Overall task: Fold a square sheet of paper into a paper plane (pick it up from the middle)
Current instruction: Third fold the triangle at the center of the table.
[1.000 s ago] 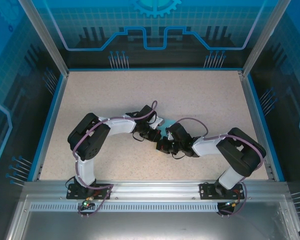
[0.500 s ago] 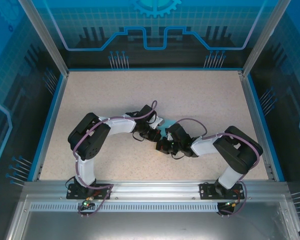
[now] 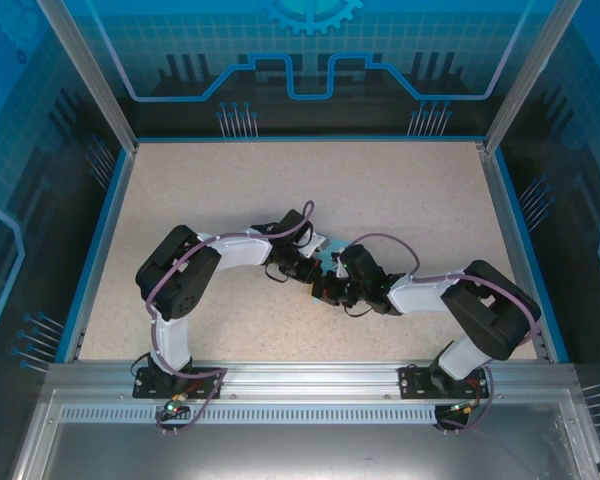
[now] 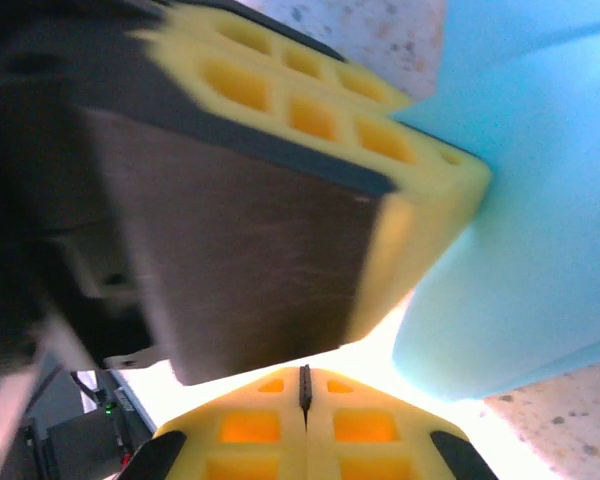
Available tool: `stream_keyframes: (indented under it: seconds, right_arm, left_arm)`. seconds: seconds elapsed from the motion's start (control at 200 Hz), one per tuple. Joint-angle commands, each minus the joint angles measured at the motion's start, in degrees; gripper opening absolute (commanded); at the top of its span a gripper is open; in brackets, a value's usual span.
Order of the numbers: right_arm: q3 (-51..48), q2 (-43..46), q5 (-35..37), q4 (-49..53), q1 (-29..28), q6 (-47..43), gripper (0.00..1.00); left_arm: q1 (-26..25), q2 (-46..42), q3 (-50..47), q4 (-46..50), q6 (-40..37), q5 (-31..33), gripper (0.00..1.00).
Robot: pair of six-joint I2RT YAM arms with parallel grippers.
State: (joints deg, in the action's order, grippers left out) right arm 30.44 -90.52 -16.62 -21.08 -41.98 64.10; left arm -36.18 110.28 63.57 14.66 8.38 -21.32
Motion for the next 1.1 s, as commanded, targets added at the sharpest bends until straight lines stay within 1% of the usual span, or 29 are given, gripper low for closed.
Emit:
stream_keyframes:
  seconds: [0.0,0.06,0.135,0.24,0.345,0.46,0.565,0.68,0.855,1.095]
  right_arm:
    - [-0.58,-3.11,-0.02,0.12,-0.61,0.32,0.01]
    - [-0.75,-4.76,-0.71,-1.03,-0.66,0.5,0.01]
    - [-0.59,-6.0,-0.83,-0.12,-0.66,0.83,0.0]
    - [-0.73,-5.14,-0.42,1.04,-0.61,1.06,0.0]
    - [-0.61,-1.22,-0.04,2.14,-0.18,0.65,0.0]
    - [-0.83,4.07,1.28,5.24,1.86,-1.3,0.0]
    - [-1.94,5.86,0.64,5.11,4.31,-1.84,0.01]
    - [-2.22,4.43,-0.45,3.75,5.88,-1.44,0.01]
    - [-0.48,0.18,-2.66,1.09,6.02,-1.18,0.0]
    - [-0.46,-1.78,-2.37,1.35,6.22,-1.51,0.0]
  left_arm:
    - [0.47,2.66,-0.14,1.87,-1.87,0.69,0.0]
    - [0.43,2.73,-0.22,1.68,-1.7,0.67,0.0]
    - [0.42,2.92,-0.1,1.94,-1.79,0.58,0.0]
    - [0.43,2.92,0.06,2.04,-1.96,0.6,0.0]
    - [0.41,2.92,-0.05,2.13,-2.03,0.66,0.0]
    - [0.46,3.18,0.15,2.13,-2.03,0.49,0.0]
    - [0.49,3.22,0.15,2.07,-1.89,0.21,0.0]
    - [0.44,3.53,0.33,1.94,-1.79,-0.22,0.0]
    - [0.48,3.54,0.33,2.03,-1.73,-0.49,0.0]
    - [0.49,3.63,0.41,2.21,-1.89,-0.48,0.0]
